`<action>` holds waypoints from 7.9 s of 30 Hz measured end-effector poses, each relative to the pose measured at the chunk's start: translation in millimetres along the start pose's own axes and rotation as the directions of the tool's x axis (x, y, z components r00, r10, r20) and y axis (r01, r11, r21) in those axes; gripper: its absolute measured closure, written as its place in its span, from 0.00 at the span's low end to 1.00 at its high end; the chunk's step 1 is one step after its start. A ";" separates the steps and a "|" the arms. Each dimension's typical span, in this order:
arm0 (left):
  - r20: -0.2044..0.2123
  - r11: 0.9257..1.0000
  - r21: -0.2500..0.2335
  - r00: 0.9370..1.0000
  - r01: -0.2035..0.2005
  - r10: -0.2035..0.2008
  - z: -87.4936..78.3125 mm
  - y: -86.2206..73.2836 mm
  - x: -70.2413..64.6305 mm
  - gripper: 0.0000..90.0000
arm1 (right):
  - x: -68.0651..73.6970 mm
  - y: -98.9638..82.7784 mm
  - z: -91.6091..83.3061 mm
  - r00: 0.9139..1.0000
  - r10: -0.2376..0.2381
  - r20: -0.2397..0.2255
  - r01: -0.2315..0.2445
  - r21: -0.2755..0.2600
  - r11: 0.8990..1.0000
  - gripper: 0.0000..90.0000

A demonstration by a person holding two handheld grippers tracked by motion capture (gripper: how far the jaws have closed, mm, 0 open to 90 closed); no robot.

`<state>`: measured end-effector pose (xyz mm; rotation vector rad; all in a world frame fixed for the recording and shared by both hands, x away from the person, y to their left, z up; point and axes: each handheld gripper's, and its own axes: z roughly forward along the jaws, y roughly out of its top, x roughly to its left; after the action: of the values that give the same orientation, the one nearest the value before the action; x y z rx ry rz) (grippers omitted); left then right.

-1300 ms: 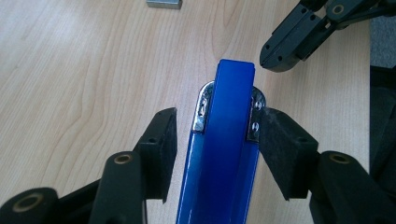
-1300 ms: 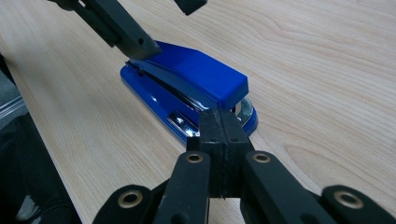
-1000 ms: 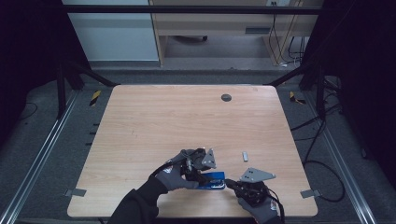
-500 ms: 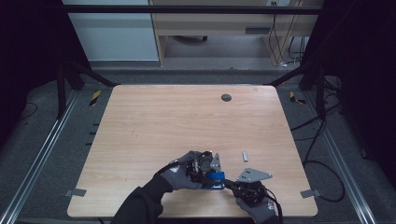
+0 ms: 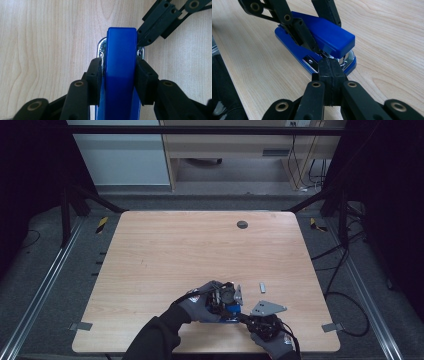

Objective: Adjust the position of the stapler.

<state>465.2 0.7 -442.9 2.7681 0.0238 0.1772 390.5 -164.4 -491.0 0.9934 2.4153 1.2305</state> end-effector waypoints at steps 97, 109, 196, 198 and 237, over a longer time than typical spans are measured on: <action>0.048 0.999 -0.013 0.998 -0.034 0.035 -0.3 -2.2 5.2 0.73 | 3.8 2.5 10.4 0.999 0.053 0.013 -0.053 0.012 0.999 1.00; 0.054 1.000 -0.014 0.998 -0.014 0.015 2.5 -1.6 5.5 0.73 | 5.9 1.7 9.8 0.998 0.040 0.038 -0.041 0.006 0.999 1.00; 0.048 0.994 -0.107 0.999 0.024 -0.018 -17.2 -12.4 5.9 0.73 | -2.1 -0.2 12.0 0.995 0.088 -0.037 -0.089 -0.014 0.996 1.00; 0.045 0.994 -0.105 0.999 0.022 -0.018 -17.2 -12.2 5.4 0.73 | -1.7 0.2 11.8 0.997 0.068 -0.034 -0.069 -0.017 0.998 1.00; 0.047 0.994 -0.109 0.999 0.020 -0.015 -18.4 -13.6 6.4 0.73 | -13.0 12.5 -2.0 0.999 0.007 -0.049 -0.012 -0.092 0.996 1.00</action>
<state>469.3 20.2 -430.0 2.6610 0.0263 0.1064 404.8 -169.3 -480.9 0.9601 2.3684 1.3710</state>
